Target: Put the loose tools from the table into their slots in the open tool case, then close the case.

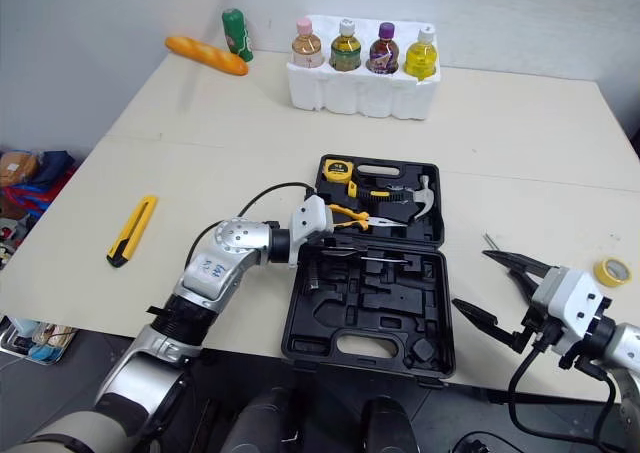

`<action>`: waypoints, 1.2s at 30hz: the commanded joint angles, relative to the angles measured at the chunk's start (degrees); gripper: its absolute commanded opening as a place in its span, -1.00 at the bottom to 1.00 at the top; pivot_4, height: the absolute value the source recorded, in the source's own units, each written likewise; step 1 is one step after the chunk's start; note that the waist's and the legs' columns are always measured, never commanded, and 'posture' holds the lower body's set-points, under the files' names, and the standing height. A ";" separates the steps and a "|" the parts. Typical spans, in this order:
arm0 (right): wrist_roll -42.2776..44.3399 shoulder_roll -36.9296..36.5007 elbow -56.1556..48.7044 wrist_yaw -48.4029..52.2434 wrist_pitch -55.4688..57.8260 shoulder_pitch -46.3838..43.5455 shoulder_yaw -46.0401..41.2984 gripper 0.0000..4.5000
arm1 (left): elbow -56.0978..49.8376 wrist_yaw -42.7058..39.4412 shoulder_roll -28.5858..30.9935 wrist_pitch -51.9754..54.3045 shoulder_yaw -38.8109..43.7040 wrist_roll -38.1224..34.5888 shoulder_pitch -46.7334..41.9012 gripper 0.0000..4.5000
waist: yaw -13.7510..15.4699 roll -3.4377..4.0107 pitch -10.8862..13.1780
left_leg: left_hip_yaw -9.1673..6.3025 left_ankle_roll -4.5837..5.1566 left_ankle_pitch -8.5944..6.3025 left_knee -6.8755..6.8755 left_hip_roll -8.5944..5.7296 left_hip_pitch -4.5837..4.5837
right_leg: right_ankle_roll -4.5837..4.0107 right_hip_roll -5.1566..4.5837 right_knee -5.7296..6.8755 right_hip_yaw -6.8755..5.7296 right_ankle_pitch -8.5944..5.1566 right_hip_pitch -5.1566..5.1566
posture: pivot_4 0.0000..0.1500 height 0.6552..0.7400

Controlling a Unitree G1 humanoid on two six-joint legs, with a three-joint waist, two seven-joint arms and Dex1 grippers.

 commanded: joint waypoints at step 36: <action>4.71 5.44 -10.46 -9.80 9.57 2.54 -2.59 1.00 | 13.46 2.14 3.30 -14.48 -17.93 22.81 5.31 -0.99 | 0.34 0.86 -2.99 | -0.40 0.47 -1.03 -0.24 0.14 1.26 | 0.07 -0.13 -1.47 0.00 0.04 2.03 | 1.00 1.00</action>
